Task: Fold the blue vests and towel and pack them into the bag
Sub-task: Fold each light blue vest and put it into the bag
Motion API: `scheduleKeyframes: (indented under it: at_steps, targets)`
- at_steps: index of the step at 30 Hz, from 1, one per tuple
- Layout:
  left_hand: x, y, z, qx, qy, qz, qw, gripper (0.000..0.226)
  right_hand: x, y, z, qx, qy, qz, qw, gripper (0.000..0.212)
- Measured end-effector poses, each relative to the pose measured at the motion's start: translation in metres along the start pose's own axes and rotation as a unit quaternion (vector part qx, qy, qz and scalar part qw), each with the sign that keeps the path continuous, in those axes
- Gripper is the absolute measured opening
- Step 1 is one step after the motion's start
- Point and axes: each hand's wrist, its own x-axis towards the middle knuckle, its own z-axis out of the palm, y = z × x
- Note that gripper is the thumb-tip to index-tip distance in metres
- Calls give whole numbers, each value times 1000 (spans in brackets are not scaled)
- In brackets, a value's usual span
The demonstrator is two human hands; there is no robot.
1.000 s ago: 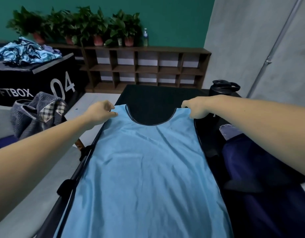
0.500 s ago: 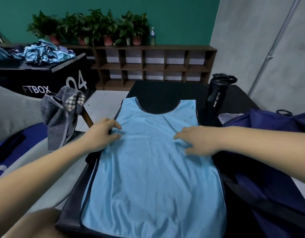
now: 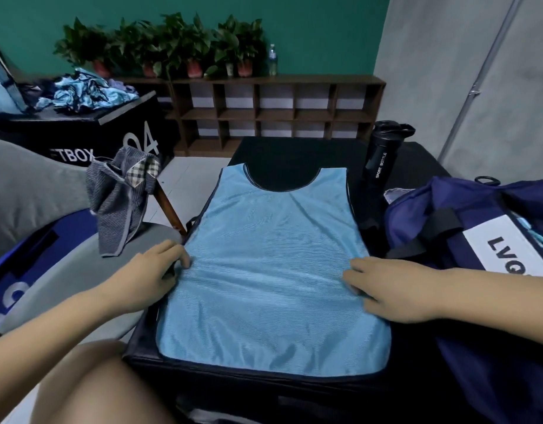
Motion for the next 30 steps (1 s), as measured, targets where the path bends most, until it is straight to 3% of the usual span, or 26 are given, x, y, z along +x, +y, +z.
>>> scheduleKeyframes:
  at_steps: [6,11,20,26,30]
  targets:
    - [-13,35,-10,-19,37,69,997,32,-14,-21,-6,-7,109,-63,992,11]
    - [-38,60,-4,-32,-55,128,990,10,-33,-42,7,13,36,-126,991,9]
    - [1,55,-37,-18,-157,62,986,7,-10,-25,-28,51,-20,-101,993,7]
    - [101,42,-51,-64,-71,11,995,10,57,39,-79,116,40,-5,992,5]
    - [167,24,-48,-71,-8,-24,997,8,105,88,-97,103,53,78,990,8]
